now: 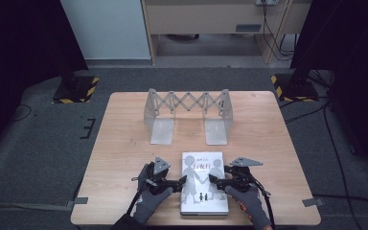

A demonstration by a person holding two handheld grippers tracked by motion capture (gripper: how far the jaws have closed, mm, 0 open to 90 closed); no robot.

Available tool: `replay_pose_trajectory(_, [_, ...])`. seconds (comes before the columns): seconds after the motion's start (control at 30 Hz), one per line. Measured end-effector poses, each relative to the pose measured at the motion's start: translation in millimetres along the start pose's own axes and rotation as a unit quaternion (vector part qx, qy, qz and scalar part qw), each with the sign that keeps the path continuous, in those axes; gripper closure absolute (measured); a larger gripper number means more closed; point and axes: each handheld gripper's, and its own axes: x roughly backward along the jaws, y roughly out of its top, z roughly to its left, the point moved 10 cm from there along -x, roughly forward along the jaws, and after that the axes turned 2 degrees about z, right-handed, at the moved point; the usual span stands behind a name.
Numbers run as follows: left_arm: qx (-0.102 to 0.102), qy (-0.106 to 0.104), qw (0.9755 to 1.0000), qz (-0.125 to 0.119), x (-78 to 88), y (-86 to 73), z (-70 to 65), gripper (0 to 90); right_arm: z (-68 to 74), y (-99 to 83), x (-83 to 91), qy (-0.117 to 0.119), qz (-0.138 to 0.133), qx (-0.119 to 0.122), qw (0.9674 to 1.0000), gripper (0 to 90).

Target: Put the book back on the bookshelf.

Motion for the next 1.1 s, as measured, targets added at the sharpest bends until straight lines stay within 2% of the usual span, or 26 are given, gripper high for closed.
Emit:
replay_pose_trajectory(0.07, [-0.012,-0.004,0.9999,-0.001,-1.0,0.2,-2.3,3.8,1.4,1.5,0.4,-0.002,-0.002,0.01,0.9999,20.3])
replay_pose_trajectory(0.17, [-0.018,-0.01,0.9998,-0.005,-1.6,0.1,-4.1,2.9,2.7,5.7,3.5,0.003,-0.012,0.01,0.9999,21.0])
replay_pose_trajectory(0.33, [-0.012,-0.027,0.9995,-0.011,-3.4,0.5,-8.6,2.0,5.4,13.1,7.5,0.009,-0.031,0.013,0.9994,21.1])
replay_pose_trajectory(0.4, [-0.016,-0.036,0.9992,-0.011,-3.4,0.7,-10.8,1.5,6.8,18.0,7.9,0.013,-0.038,0.014,0.9991,21.1])
replay_pose_trajectory(0.53, [-0.019,-0.039,0.999,-0.01,-2.9,1.3,-11.5,1.5,10.3,24.2,6.1,0.021,-0.049,0.016,0.9984,21.3])
replay_pose_trajectory(0.8, [-0.023,-0.052,0.9982,-0.018,-3.8,2.4,-16.5,0.6,17.9,26.5,-0.4,0.032,-0.05,0.015,0.9981,23.1])
replay_pose_trajectory(1.0, [-0.02,-0.055,0.9981,-0.018,-4.1,1.7,-16.4,0.5,18.1,27.0,-2.7,0.022,-0.051,0.013,0.9983,24.9])
replay_pose_trajectory(1.1, [-0.011,-0.06,0.9979,-0.019,-4.9,1.2,-16.9,0.5,19.5,26.1,-5.3,0.025,-0.047,0.015,0.9985,23.4])
